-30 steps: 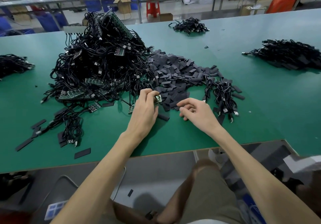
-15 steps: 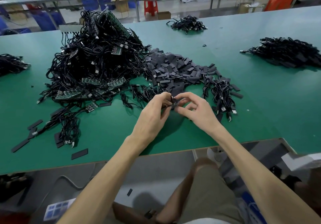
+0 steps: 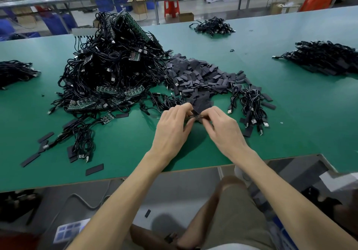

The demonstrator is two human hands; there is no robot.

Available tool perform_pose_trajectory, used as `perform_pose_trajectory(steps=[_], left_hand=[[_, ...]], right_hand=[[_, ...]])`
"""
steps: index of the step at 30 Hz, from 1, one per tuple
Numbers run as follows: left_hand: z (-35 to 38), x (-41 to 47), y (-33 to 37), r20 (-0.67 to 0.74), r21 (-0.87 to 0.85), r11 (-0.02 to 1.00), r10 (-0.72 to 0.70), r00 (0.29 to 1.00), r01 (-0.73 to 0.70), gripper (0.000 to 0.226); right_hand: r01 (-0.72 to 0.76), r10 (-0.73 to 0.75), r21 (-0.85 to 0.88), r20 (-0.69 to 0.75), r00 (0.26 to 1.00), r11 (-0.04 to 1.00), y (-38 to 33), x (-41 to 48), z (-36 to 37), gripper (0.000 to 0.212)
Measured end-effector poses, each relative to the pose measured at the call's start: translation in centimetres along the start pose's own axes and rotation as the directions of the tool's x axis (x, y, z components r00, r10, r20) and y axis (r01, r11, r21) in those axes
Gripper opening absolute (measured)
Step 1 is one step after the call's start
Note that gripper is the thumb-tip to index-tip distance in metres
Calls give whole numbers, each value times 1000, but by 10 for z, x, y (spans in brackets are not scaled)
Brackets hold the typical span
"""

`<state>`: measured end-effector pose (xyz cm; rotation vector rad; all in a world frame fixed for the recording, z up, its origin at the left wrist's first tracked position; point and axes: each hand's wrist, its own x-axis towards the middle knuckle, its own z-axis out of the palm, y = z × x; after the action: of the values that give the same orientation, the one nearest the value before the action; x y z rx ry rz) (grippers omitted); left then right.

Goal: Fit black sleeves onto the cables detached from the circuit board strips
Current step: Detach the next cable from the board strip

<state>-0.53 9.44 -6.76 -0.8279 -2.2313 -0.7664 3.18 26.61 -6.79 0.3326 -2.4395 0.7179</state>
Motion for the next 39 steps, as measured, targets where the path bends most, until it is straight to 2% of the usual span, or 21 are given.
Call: perform_pose_trajectory(steps=[4, 11, 20, 23, 25, 29, 31, 34, 36, 39], left_hand=[[0, 0, 0, 17, 100, 991, 91, 996, -92, 26], [0, 1, -1, 68, 125, 991, 49, 996, -57, 15], [0, 1, -3, 84, 67, 998, 17, 996, -23, 12], [2, 2, -3, 98, 78, 997, 19, 995, -27, 9], [2, 2, -3, 76, 109, 994, 15, 997, -24, 8], [0, 1, -3, -17, 154, 986, -60, 998, 62, 7], [-2, 2, -4, -73, 174, 975, -128, 989, 139, 7], [-3, 2, -3, -142, 193, 956, -195, 971, 220, 12], [-2, 1, -1, -113, 183, 969, -149, 982, 168, 23], [1, 0, 2, 81, 141, 988, 51, 995, -62, 28]], right_hand=[[9, -9, -6, 26, 1000, 1000, -3, 0, -2, 8], [-14, 12, 38, 48, 999, 999, -4, 0, -2, 6], [-14, 10, 54, 74, 997, 998, -5, 0, -1, 20], [5, -9, 42, 94, 995, 999, -7, -1, 0, 16], [-7, 5, 43, 57, 998, 999, -6, 0, 0, 15], [-117, 122, 102, -49, 991, 988, 0, 1, 1, 13], [-204, 233, 222, -115, 966, 954, 4, 3, -1, 9], [-317, 428, 447, -174, 887, 837, 13, 7, -5, 9], [-356, 515, 547, -167, 840, 758, 18, 9, -6, 10], [-356, 570, 671, -121, 812, 650, 20, 10, -7, 8]])
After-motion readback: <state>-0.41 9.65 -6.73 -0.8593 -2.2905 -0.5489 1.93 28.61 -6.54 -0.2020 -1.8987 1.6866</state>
